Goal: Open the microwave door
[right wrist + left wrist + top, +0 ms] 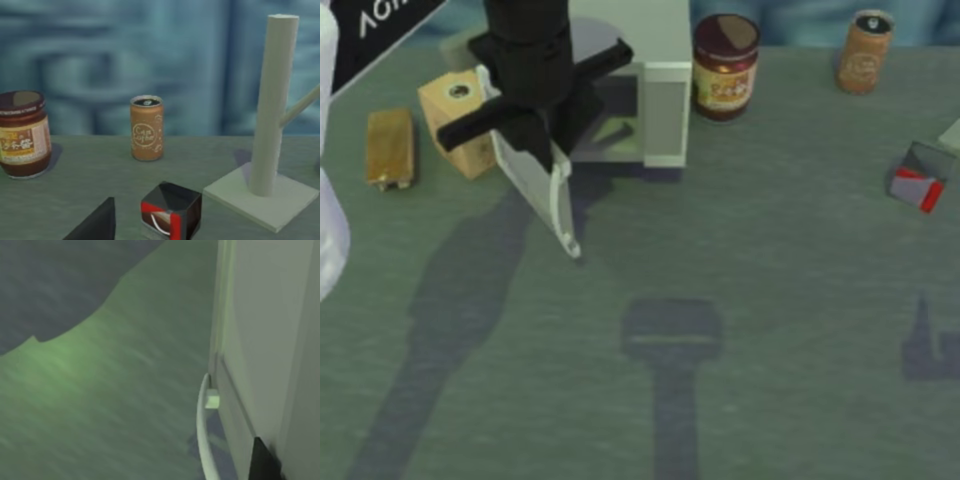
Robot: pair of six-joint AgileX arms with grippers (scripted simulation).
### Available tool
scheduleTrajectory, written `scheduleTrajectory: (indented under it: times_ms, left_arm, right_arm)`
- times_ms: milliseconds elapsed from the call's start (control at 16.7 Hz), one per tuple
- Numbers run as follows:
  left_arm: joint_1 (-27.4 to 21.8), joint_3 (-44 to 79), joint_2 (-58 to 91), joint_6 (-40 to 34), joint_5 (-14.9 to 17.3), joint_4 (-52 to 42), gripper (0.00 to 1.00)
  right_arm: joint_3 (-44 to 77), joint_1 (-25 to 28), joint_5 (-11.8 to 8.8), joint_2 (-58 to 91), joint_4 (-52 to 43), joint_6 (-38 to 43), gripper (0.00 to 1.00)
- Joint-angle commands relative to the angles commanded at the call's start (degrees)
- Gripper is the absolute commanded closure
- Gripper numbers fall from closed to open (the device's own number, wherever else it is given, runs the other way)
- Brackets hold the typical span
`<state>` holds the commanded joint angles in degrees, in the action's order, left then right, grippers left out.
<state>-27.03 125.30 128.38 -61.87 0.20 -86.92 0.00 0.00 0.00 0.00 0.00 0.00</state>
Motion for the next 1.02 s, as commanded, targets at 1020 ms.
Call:
scheduleTrajectory:
  times_ms: [1020]
  left_arm:
    - [1.37, -6.59, -4.19, 1.67, -0.02, 2.58, 1.0]
  right_arm:
    - [0.0, 0.0, 0.0, 0.0, 0.0, 0.0, 0.0]
